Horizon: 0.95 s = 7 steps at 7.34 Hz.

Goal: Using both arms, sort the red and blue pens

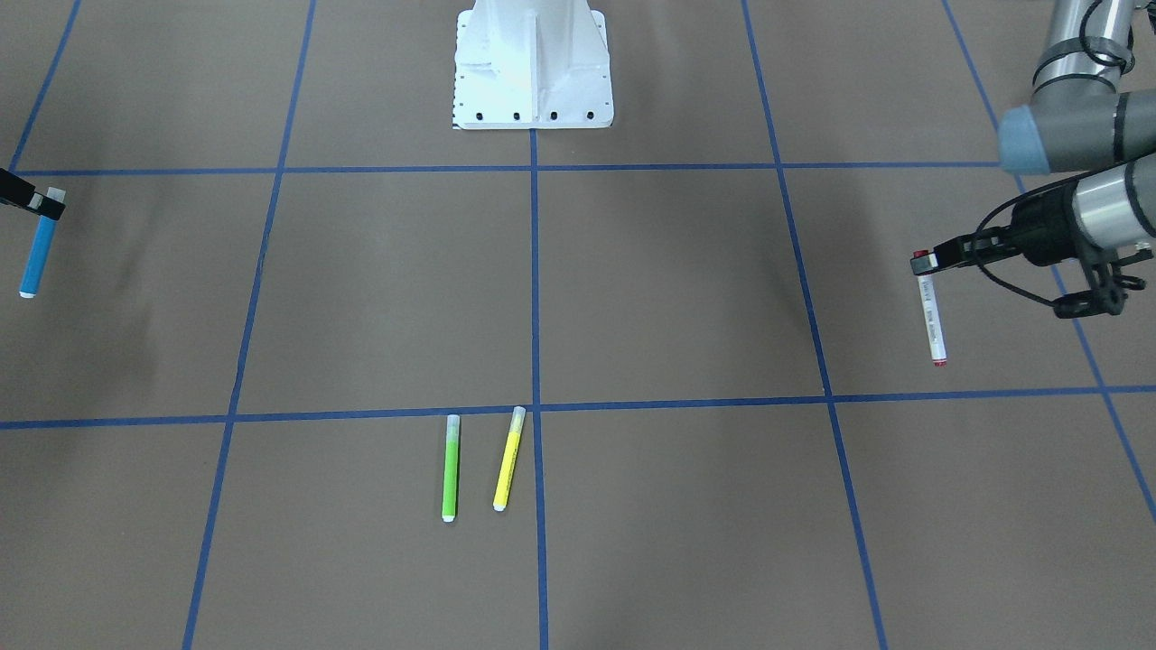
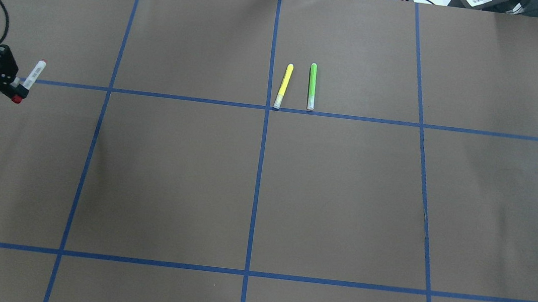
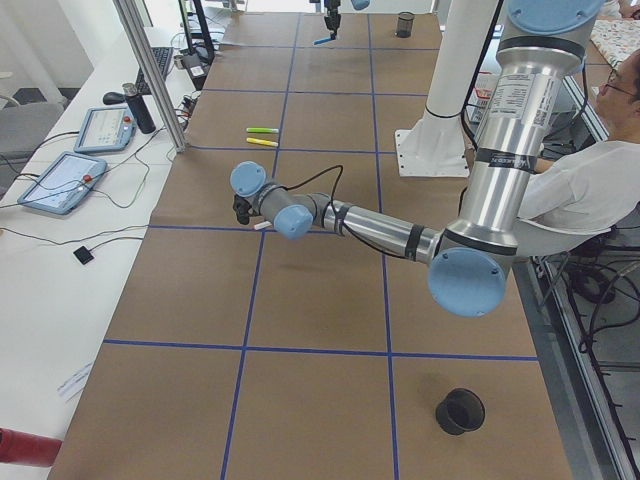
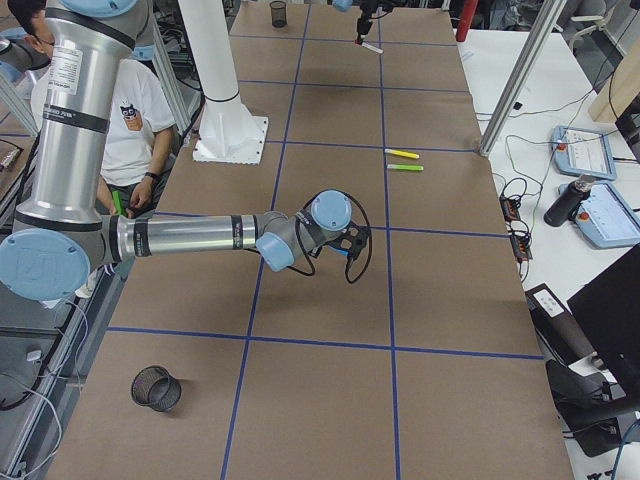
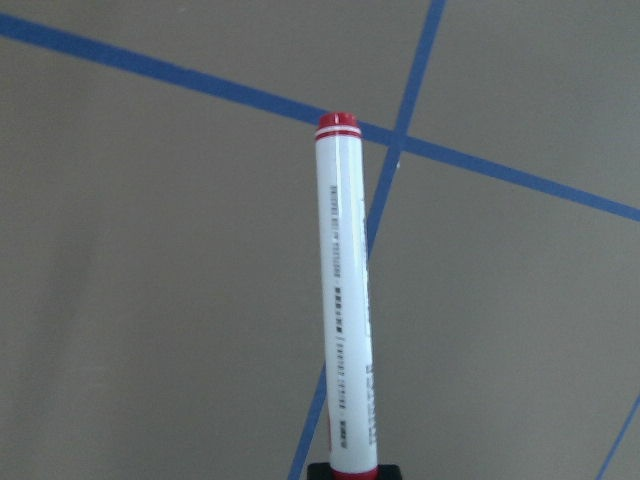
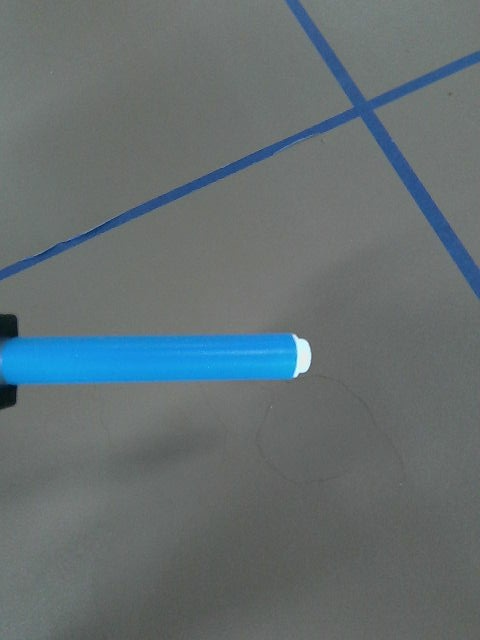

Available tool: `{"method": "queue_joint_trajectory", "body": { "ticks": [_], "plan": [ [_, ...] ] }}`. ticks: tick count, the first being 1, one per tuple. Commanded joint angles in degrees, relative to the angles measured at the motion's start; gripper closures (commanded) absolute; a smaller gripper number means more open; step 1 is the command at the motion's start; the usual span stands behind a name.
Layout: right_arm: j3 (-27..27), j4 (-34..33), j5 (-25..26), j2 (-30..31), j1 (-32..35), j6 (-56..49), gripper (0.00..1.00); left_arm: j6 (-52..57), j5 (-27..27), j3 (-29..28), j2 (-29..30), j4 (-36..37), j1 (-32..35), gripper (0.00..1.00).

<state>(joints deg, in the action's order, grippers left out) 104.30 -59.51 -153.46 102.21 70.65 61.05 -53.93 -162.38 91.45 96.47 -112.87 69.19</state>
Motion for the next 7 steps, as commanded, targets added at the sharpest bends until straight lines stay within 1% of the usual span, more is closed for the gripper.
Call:
{"method": "queue_joint_trajectory", "body": {
  "ticks": [1, 2, 3, 4, 5, 7],
  "plan": [
    [0.03, 0.01, -0.44, 0.09, 0.88, 0.03, 1.00, 0.75, -3.12, 1.80, -8.71, -0.68, 4.88, 1.00],
    [-0.06, 0.01, -0.44, 0.09, 0.98, 0.03, 1.00, 1.19, -2.33, 1.81, -11.89, -2.17, 7.95, 1.00],
    [-0.06, -0.08, -0.35, 0.01, 1.06, 0.12, 1.00, 3.20, 0.02, 1.81, -13.83, -2.27, 10.16, 1.00],
    [-0.06, -0.08, -0.26, 0.00, 1.15, 0.12, 1.00, 7.74, 4.14, 1.20, -14.63, -2.10, 11.57, 1.00],
    [-0.15, -0.08, 0.00, 0.00, 1.07, 0.12, 1.00, 10.23, 10.09, 0.76, -14.56, -2.09, 11.67, 1.00],
    [-0.32, -0.08, 0.18, 0.00, 1.07, 0.12, 1.00, 11.82, 22.22, 1.45, -13.68, -2.18, 11.58, 1.00]
  ]
}}
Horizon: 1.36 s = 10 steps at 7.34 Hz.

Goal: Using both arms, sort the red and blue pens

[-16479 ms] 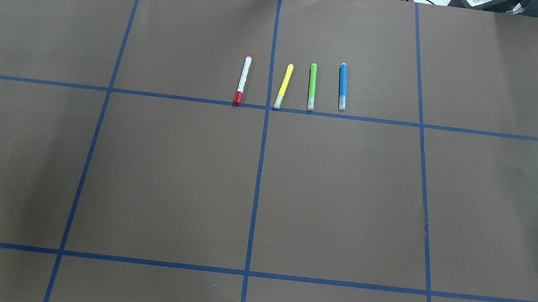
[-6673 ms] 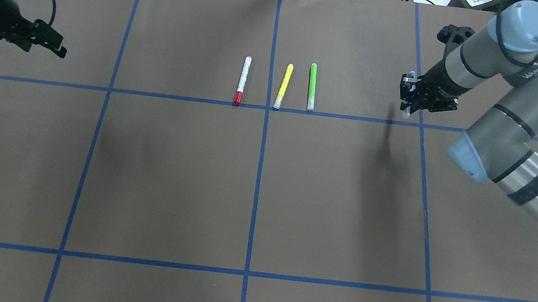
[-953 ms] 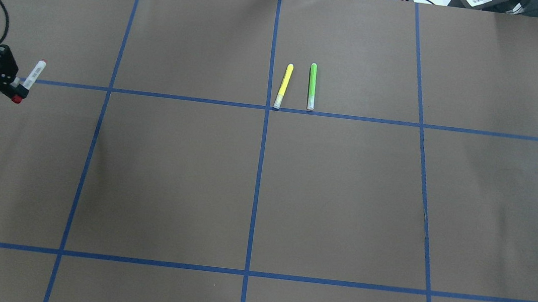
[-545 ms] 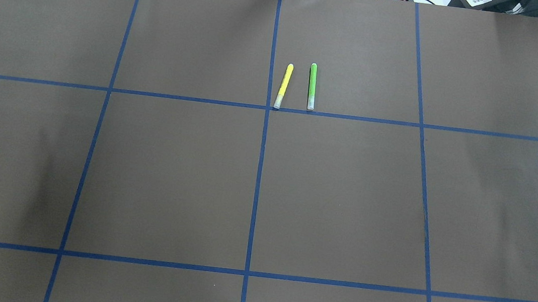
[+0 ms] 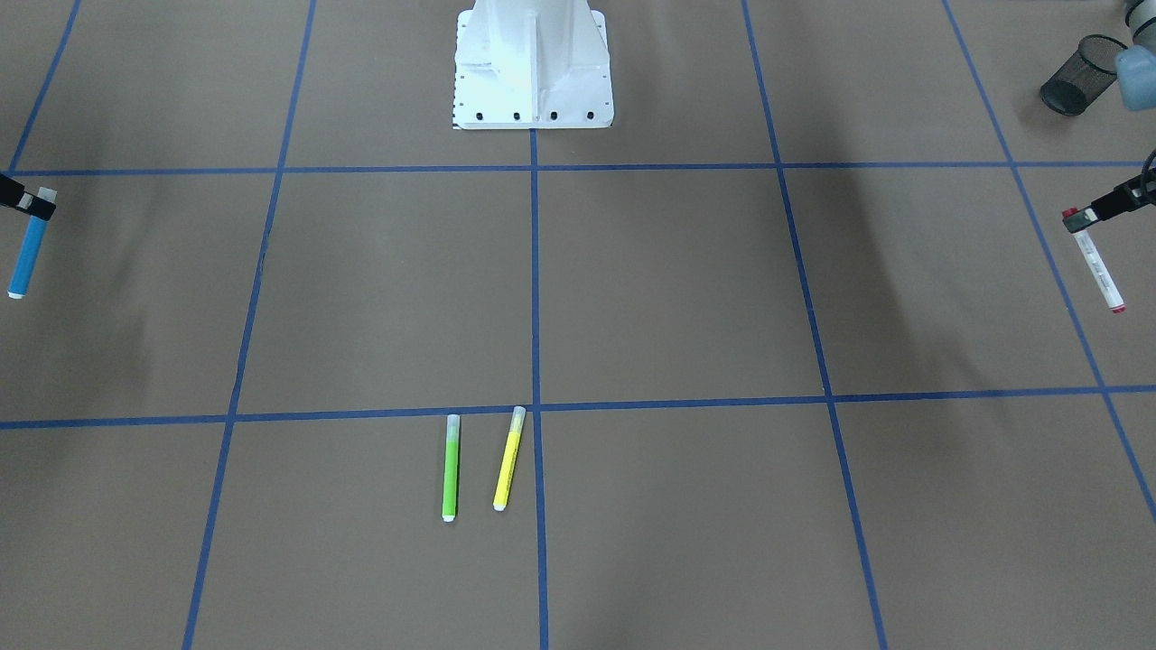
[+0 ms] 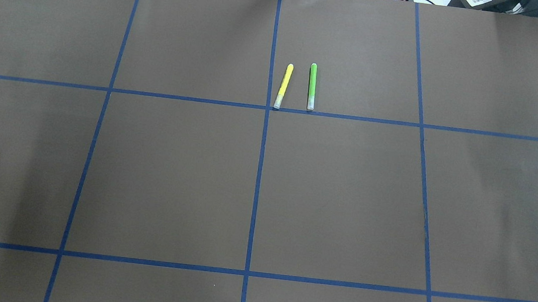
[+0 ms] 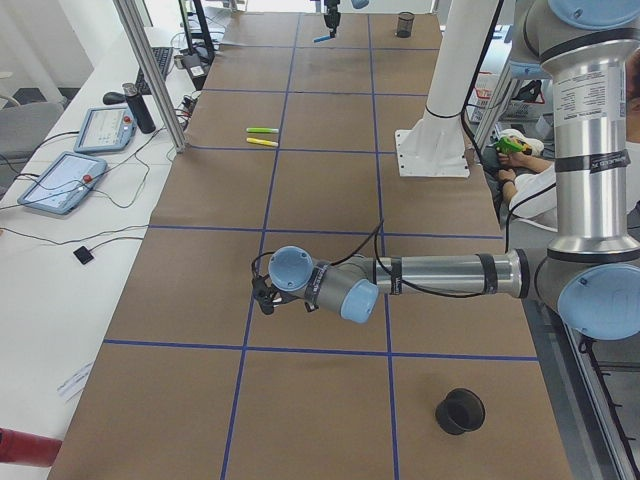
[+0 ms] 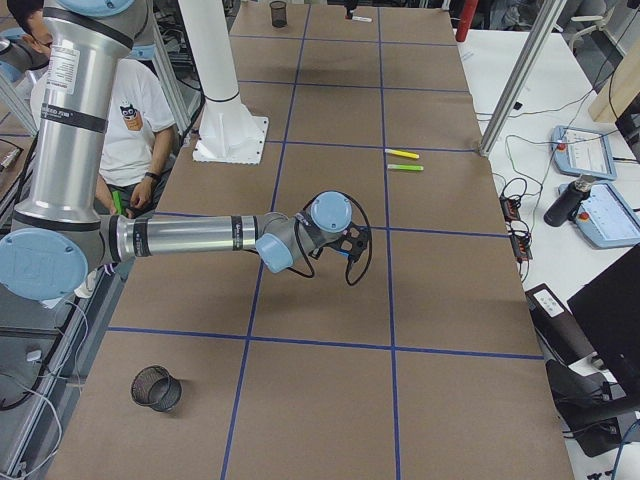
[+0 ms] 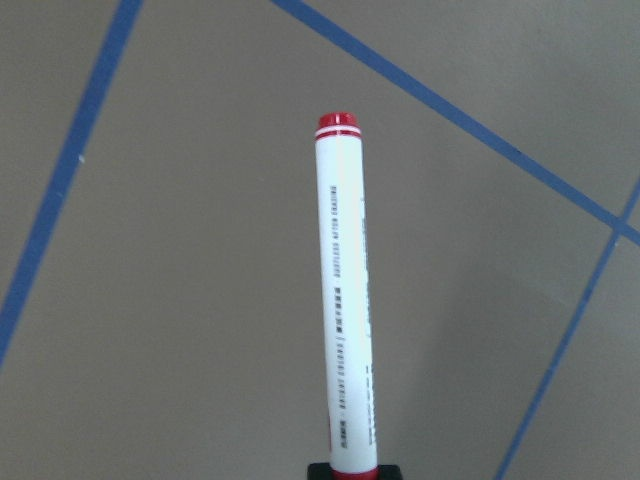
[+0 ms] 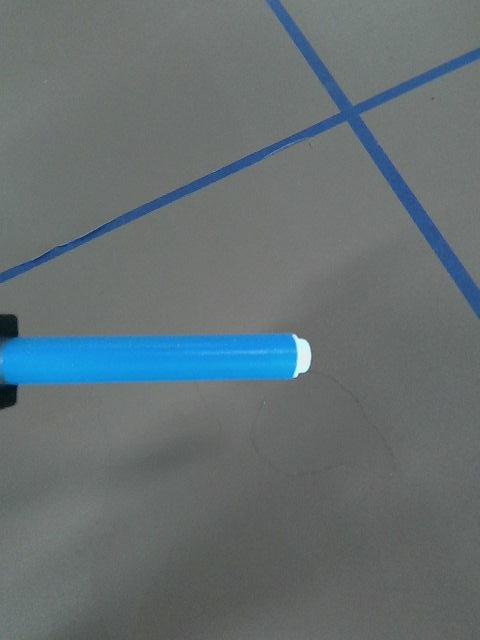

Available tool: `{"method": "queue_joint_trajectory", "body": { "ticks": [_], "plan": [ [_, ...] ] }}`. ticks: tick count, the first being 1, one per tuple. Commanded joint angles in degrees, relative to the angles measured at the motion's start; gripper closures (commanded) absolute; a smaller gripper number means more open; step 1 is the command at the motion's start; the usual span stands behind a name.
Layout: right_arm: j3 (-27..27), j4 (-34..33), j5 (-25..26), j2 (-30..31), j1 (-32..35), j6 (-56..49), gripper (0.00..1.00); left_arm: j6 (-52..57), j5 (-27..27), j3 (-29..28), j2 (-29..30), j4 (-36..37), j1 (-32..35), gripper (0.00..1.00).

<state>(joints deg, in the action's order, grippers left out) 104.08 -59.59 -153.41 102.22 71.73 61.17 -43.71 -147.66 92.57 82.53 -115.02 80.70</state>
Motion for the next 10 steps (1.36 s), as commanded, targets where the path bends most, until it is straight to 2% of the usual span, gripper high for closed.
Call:
{"method": "queue_joint_trajectory", "body": {
  "ticks": [1, 3, 5, 6, 7, 10],
  "plan": [
    [-0.28, 0.09, 0.30, 0.00, -0.01, -0.09, 1.00, 6.66, 12.87, 0.15, 0.01, 0.14, 0.07, 1.00],
    [-0.63, 0.09, 0.66, -0.17, -0.10, -0.09, 1.00, 18.69, 19.49, -0.55, -0.61, 1.98, 1.12, 1.00],
    [-0.63, 0.09, 0.74, -0.35, -0.10, -0.09, 1.00, 39.03, 21.00, -1.43, -0.35, 15.10, 7.67, 1.00],
    [-0.54, 0.09, 1.27, -0.35, -0.10, -0.09, 1.00, 45.40, 21.36, -1.43, -0.09, 21.70, 8.94, 1.00],
    [-0.54, 0.09, 1.27, -0.44, -0.10, -0.09, 1.00, 50.51, 21.28, -1.34, -0.17, 27.07, 11.12, 1.00],
    [-0.63, 0.09, 1.62, -0.44, -0.10, -0.09, 1.00, 62.04, 21.27, -0.29, 0.09, 49.11, 11.59, 1.00]
  ]
}}
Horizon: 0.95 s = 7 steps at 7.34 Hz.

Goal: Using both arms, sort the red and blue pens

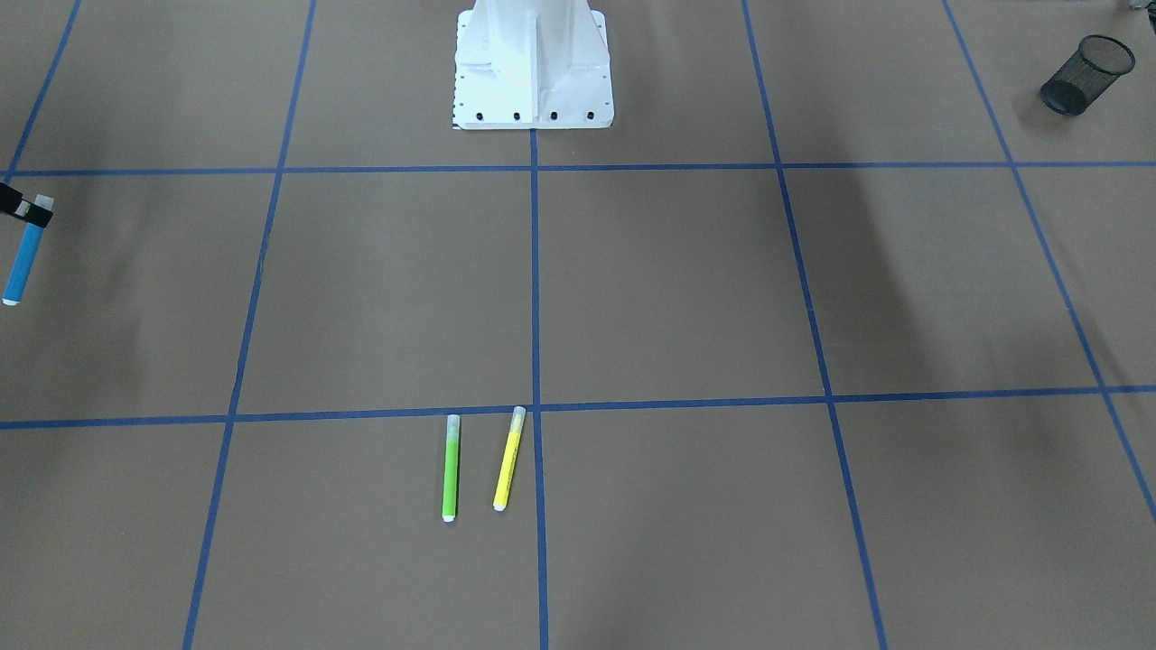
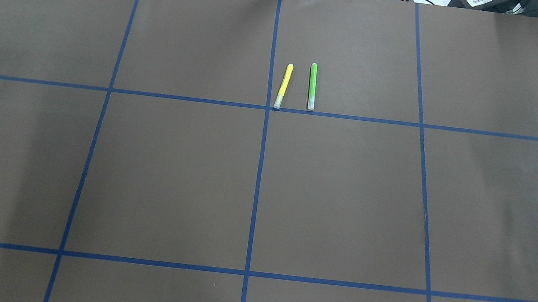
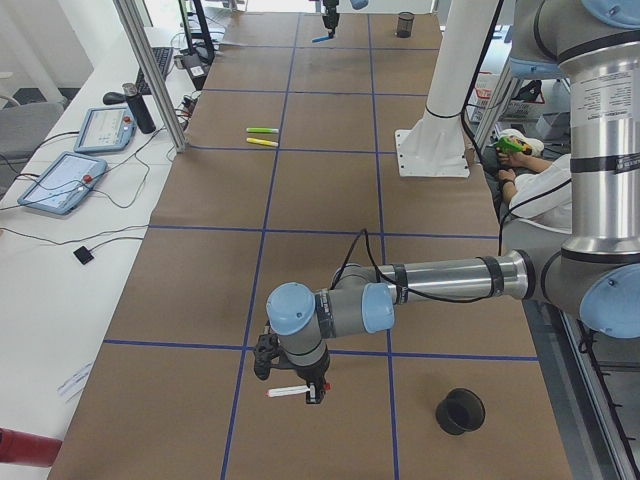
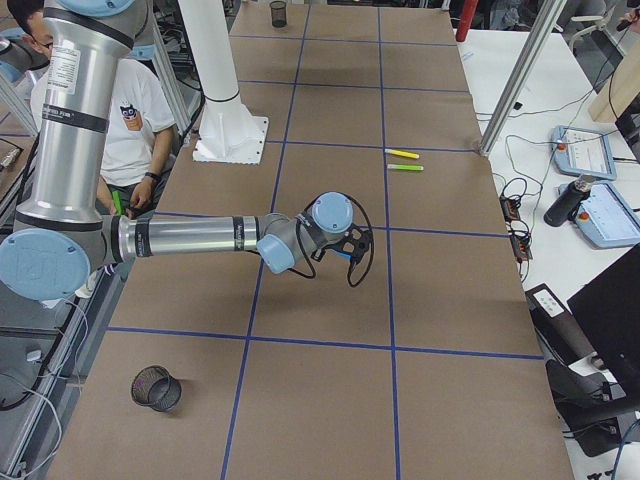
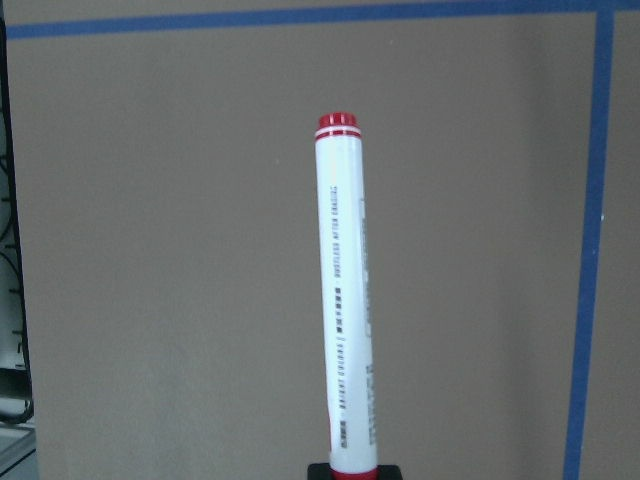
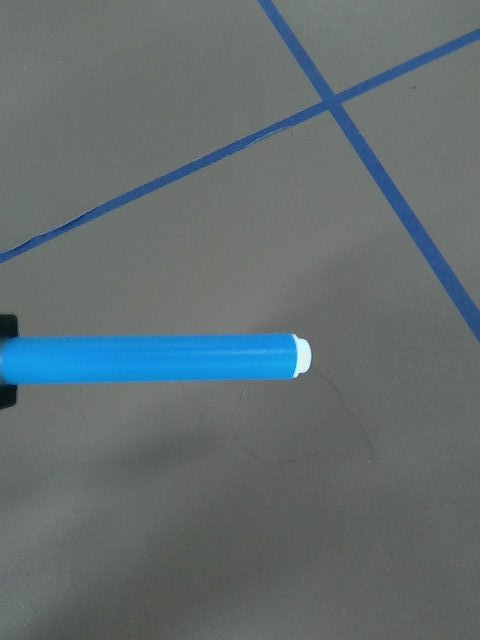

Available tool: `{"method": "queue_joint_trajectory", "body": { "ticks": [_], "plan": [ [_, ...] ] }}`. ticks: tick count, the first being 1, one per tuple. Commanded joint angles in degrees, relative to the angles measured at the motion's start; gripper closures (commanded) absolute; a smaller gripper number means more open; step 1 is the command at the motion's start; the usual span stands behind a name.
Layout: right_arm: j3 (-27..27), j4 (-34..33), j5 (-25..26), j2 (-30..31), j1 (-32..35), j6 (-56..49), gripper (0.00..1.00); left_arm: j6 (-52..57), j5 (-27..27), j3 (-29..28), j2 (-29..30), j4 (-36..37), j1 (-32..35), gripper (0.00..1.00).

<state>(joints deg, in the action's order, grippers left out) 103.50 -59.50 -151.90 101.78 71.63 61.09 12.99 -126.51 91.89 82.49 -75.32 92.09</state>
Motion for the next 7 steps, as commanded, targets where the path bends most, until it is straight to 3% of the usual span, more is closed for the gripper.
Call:
{"method": "queue_joint_trajectory", "body": {
  "ticks": [1, 4, 7],
  "plan": [
    [0.04, 0.00, 0.37, -0.01, 0.00, 0.00, 1.00, 5.55, 0.03, 0.57, 0.39, 18.45, 0.46, 1.00],
    [0.04, 0.00, 0.37, 0.61, 0.00, 0.00, 1.00, 9.82, -0.06, 5.92, -1.45, 39.29, 7.01, 1.00],
    [-0.67, 0.00, -0.50, 1.92, 0.00, 0.09, 1.00, 10.65, -0.32, 6.02, -6.70, 48.41, 10.65, 1.00]
  ]
}}
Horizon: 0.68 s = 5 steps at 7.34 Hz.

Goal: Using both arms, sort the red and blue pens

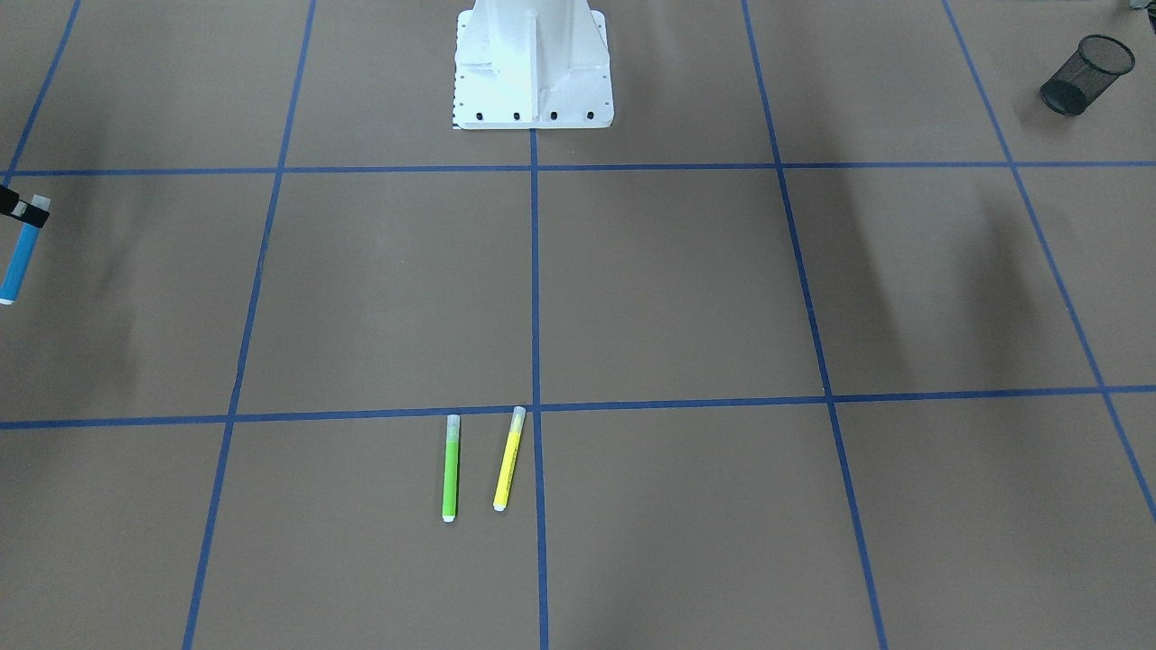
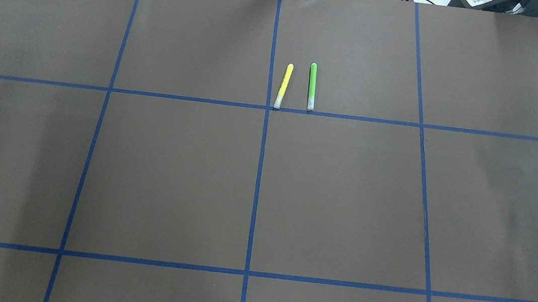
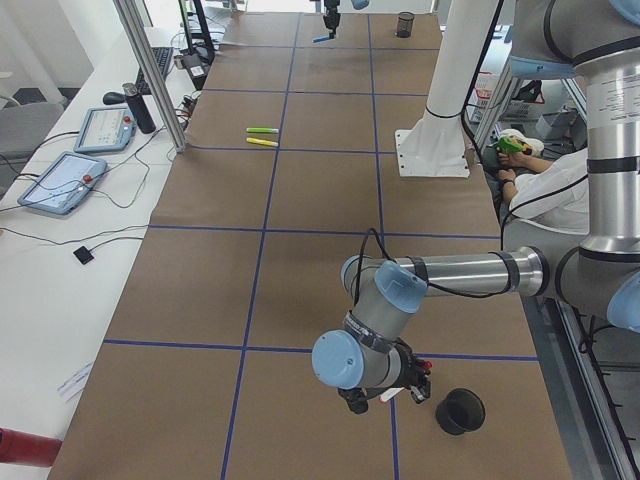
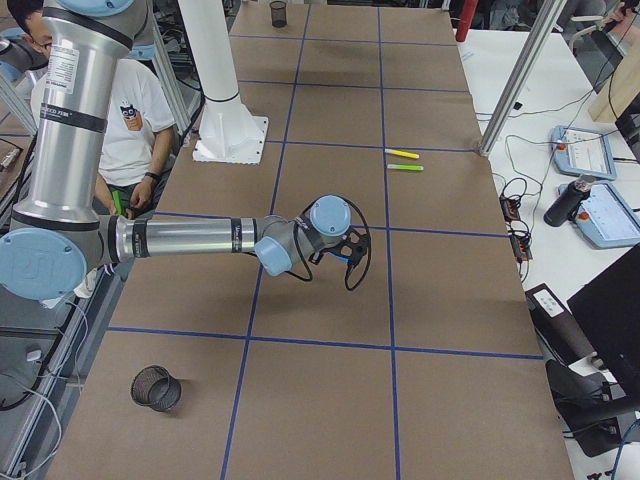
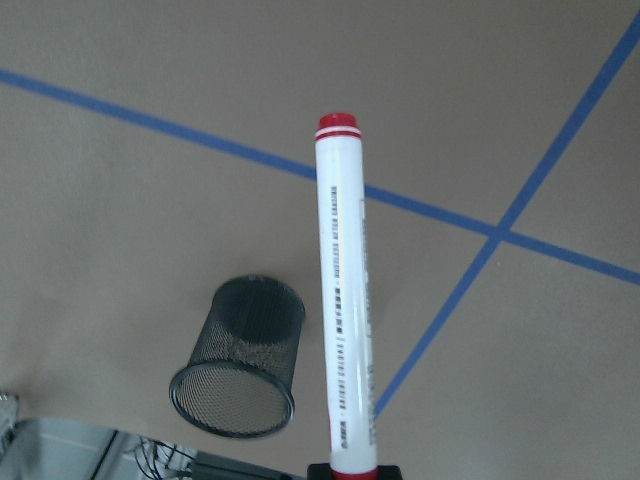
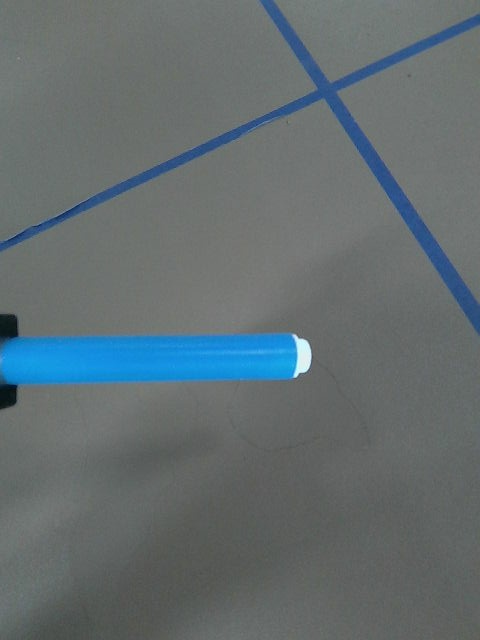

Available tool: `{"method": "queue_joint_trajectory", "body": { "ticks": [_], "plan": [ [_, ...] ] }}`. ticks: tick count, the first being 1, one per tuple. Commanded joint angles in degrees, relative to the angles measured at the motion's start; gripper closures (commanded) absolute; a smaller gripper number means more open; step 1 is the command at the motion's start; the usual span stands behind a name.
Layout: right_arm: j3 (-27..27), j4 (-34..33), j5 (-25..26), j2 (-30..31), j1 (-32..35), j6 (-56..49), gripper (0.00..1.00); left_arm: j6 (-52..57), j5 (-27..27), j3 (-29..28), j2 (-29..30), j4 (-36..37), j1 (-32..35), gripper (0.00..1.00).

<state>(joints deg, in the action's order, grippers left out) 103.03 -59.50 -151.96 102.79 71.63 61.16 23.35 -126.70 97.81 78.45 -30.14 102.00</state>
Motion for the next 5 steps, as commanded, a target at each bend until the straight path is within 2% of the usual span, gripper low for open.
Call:
{"method": "queue_joint_trajectory", "body": {
  "ticks": [1, 5],
  "plan": [
    [-0.20, 0.09, -0.53, 1.53, 0.00, 0.01, 1.00, 0.38, -0.04, 0.36, -5.12, 3.94, 0.74, 1.00],
    [-0.11, 0.26, -0.35, 1.71, 0.00, 0.01, 1.00, 3.10, 0.14, -2.87, -6.91, 6.32, 0.74, 1.00]
  ]
}}
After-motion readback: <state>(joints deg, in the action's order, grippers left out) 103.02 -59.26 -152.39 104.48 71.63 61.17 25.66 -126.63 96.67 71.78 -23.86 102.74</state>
